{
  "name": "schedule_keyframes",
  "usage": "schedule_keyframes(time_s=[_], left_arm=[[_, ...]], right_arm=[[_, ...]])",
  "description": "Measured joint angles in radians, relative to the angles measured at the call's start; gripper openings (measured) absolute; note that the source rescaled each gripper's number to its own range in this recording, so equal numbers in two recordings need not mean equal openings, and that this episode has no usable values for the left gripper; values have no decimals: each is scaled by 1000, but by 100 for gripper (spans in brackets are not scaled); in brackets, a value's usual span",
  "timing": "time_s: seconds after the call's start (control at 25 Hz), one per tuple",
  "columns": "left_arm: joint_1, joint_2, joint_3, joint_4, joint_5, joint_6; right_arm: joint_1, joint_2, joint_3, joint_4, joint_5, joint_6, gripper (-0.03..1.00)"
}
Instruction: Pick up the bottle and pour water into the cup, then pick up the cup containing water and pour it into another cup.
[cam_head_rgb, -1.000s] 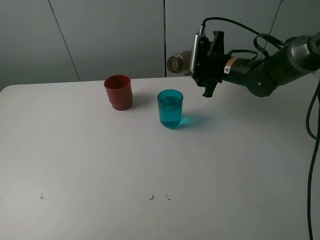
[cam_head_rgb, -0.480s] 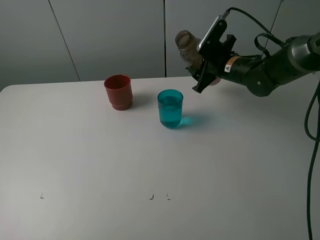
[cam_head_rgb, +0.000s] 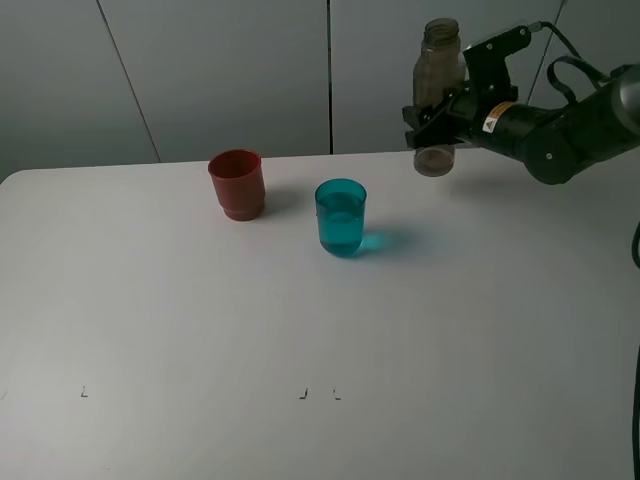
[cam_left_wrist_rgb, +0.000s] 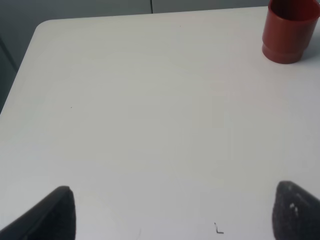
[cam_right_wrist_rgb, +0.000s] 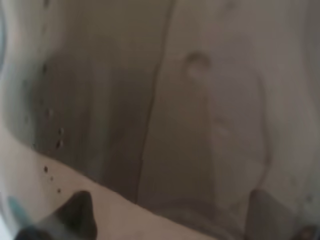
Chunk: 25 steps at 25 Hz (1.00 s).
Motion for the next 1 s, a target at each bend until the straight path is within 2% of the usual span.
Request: schedule_keyframes(time_s=[0.2, 0.32, 1.0], left_arm=[[0, 0, 0, 0, 0, 0], [0, 0, 0, 0, 0, 0], [0, 0, 0, 0, 0, 0]], right_arm=[[-51, -2, 0, -11, 2, 150, 0], [-75, -2, 0, -29, 4, 199, 0], [-107, 76, 0, -60, 9, 156, 0]])
